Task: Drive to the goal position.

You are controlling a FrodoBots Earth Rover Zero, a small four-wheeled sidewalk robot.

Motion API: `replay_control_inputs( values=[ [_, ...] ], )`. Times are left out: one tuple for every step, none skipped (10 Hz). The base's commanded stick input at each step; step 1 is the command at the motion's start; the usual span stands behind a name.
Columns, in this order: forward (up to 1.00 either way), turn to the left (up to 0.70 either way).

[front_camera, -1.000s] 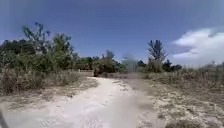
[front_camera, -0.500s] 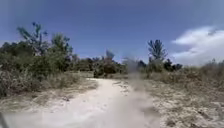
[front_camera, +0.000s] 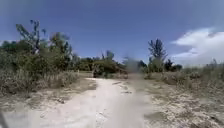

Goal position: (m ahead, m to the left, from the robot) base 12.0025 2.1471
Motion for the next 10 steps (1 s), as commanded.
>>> replay_control_inputs(
  values=[
    [0.45, 0.02],
    [0.45, 0.02],
    [0.45, 0.02],
    [0.45, 0.02],
    [0.45, 0.02],
    [0.45, 0.02],
    [0.45, 0.02],
    [0.45, 0.02],
    [0.45, 0.02],
    [0.45, 0.02]
  ],
)
